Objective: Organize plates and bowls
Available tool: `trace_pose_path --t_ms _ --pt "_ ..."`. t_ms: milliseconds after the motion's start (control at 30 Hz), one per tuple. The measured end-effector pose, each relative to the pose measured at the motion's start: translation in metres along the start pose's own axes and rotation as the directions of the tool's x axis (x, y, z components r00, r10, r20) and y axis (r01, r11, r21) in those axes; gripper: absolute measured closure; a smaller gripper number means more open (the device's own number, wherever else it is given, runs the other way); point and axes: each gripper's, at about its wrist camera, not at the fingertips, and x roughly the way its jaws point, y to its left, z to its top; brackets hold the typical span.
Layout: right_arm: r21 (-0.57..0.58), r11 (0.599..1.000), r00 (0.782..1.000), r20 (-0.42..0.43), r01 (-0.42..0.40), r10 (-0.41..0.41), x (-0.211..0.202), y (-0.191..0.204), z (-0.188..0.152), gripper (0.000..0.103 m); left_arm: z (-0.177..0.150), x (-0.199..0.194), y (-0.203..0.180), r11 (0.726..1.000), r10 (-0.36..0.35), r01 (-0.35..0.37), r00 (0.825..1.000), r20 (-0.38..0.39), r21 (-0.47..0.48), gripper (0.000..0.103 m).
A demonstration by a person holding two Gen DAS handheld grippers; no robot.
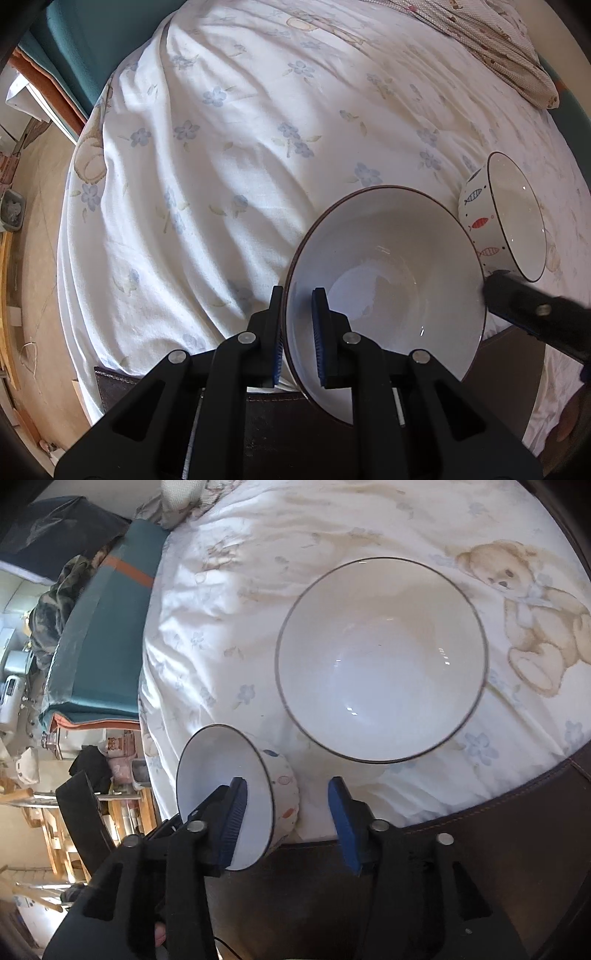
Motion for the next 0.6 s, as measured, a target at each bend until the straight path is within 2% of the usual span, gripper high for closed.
trace_pose_path --t_ms 33,67,100,267,300,333,433,600 --pt "-0.015 0.999 0.999 -0.002 0.037 -0.037 0.005 0.003 0.0 0.058 -0.001 0.0 -0.001 1.0 0.002 -0.002 1.0 0.002 0.002 0.092" --pt "-0.022 0.999 0.999 -0.014 0.043 -0.043 0.011 0.005 0.0 0.068 -0.001 0.0 -0.002 1.0 0.004 -0.004 1.0 0.004 0.004 0.092" --pt "-0.028 0.999 0.998 -0.03 0.047 -0.048 0.018 0.006 0.0 0.074 -0.001 0.0 -0.002 1.0 0.005 -0.005 1.0 0.004 0.006 0.092" --pt "-0.073 0.989 0.988 -0.07 0.13 -0.135 0.051 0.015 -0.005 0.079 0.0 0.0 -0.006 1.0 0.012 -0.012 1.0 -0.009 0.02 0.091" --pt "-0.084 0.986 0.986 -0.077 0.145 -0.151 0.056 0.018 -0.007 0.081 0.001 0.0 -0.007 1.0 0.015 -0.015 1.0 -0.012 0.02 0.092" --pt "-0.1 0.983 0.984 -0.074 0.155 -0.163 0.059 0.022 -0.008 0.088 0.001 -0.001 -0.008 1.0 0.018 -0.018 1.0 -0.013 0.021 0.091" --pt "-0.188 0.958 0.974 -0.029 0.216 -0.225 0.056 0.037 -0.015 0.088 0.0 -0.009 -0.005 1.0 -0.012 0.012 1.0 -0.014 0.002 0.092" --pt "-0.203 0.957 0.978 0.023 0.206 -0.206 0.029 0.04 -0.025 0.089 -0.008 -0.032 -0.017 0.997 -0.024 0.024 1.0 0.005 0.07 0.092"
